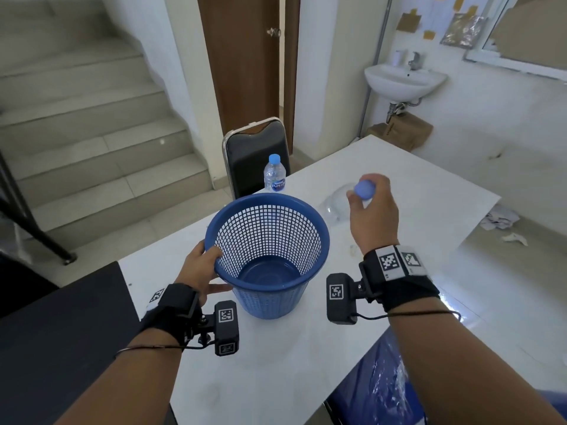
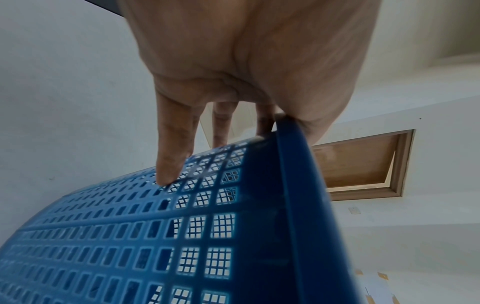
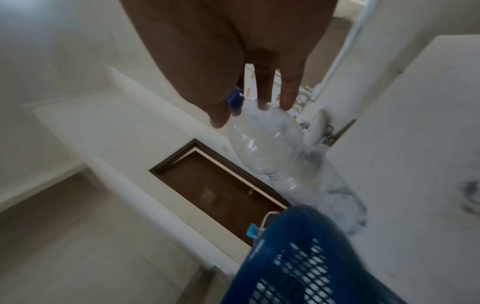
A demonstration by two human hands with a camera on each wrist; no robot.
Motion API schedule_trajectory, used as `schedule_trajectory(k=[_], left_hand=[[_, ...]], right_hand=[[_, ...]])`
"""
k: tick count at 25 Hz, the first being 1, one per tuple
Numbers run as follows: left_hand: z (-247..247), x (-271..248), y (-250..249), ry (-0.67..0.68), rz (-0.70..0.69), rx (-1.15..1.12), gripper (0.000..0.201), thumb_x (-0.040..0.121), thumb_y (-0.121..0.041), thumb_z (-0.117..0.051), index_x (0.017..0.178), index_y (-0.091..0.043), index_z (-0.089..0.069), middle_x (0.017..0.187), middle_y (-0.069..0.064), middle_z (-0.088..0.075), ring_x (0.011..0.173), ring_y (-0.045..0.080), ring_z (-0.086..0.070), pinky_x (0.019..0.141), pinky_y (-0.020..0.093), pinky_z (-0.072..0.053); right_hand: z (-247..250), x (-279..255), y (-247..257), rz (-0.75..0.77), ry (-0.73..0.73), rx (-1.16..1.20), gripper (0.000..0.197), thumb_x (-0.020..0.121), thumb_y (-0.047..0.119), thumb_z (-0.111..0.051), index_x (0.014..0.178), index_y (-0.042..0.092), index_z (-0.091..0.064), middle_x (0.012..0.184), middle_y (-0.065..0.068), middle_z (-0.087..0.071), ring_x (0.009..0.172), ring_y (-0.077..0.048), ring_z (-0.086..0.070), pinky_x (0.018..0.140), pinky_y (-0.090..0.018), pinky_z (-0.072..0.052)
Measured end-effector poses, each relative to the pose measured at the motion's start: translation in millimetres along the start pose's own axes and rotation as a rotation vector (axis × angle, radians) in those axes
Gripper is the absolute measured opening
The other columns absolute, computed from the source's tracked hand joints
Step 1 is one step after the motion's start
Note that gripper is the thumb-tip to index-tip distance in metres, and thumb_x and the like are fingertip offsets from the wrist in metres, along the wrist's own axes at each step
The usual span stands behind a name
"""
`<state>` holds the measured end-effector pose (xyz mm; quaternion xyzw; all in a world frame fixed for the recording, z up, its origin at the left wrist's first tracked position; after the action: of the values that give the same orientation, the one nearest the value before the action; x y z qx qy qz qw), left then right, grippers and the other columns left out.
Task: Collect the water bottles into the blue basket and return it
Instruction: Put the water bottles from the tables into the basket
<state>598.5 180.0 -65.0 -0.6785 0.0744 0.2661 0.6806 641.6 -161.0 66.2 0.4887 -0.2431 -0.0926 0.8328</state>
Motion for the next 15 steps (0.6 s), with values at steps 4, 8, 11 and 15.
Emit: schedule_trajectory(k=[4, 8, 11, 15], left_hand=[[7.6, -5.9, 7.0, -0.013, 0.005, 0.008, 0.027, 0.092, -0.017, -0.046, 0.117, -0.020, -0.054, 0.094, 0.012, -0.064, 0.084, 0.031, -0.063, 0.073, 0.052, -0.059], [8.4, -13.4, 12.9, -0.011, 0.008, 0.010, 0.026, 0.092, -0.015, -0.045, 0.116, -0.018, -0.055, 0.088, 0.011, -0.063, 0.080, 0.030, -0.062, 0.073, 0.052, -0.058], [-0.3, -17.6, 10.2, 0.011, -0.002, 0.004, 0.025, 0.092, -0.015, -0.045, 0.115, -0.017, -0.054, 0.084, 0.010, -0.062, 0.076, 0.029, -0.061, 0.070, 0.050, -0.058], [-10.6, -23.1, 1.2, 0.036, -0.036, 0.000, 0.027, 0.092, -0.014, -0.045, 0.116, -0.018, -0.055, 0.082, 0.009, -0.061, 0.073, 0.028, -0.061, 0.063, 0.045, -0.057]], right_hand=[[6.3, -5.9, 39.0, 0.070, -0.091, 0.277, 0.030, 0.089, 0.013, -0.063, 0.117, 0.009, -0.052, 0.113, 0.000, -0.058, 0.099, -0.014, -0.055, 0.089, -0.024, -0.052], [-2.5, -20.7, 47.2, 0.062, 0.006, 0.294, 0.033, 0.090, 0.016, -0.062, 0.121, 0.010, -0.052, 0.119, -0.005, -0.059, 0.105, -0.017, -0.057, 0.081, -0.005, -0.045], [-26.5, -37.8, 31.9, 0.017, 0.216, 0.114, 0.036, 0.091, 0.021, -0.061, 0.126, 0.017, -0.054, 0.127, -0.008, -0.056, 0.109, -0.022, -0.057, 0.094, -0.027, -0.048], [-49.3, -67.4, 11.7, 0.016, 0.429, -0.107, 0.039, 0.088, 0.023, -0.063, 0.127, 0.021, -0.055, 0.123, -0.010, -0.057, 0.104, -0.023, -0.059, 0.092, -0.031, -0.045]])
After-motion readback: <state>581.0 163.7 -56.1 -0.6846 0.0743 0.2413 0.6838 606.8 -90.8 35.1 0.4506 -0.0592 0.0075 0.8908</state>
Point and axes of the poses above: each hand's wrist, its own x-axis towards the middle knuckle, its own z-axis out of the back of the hand, y = z × x, the point moved 9 cm from there along x, towards the middle knuckle
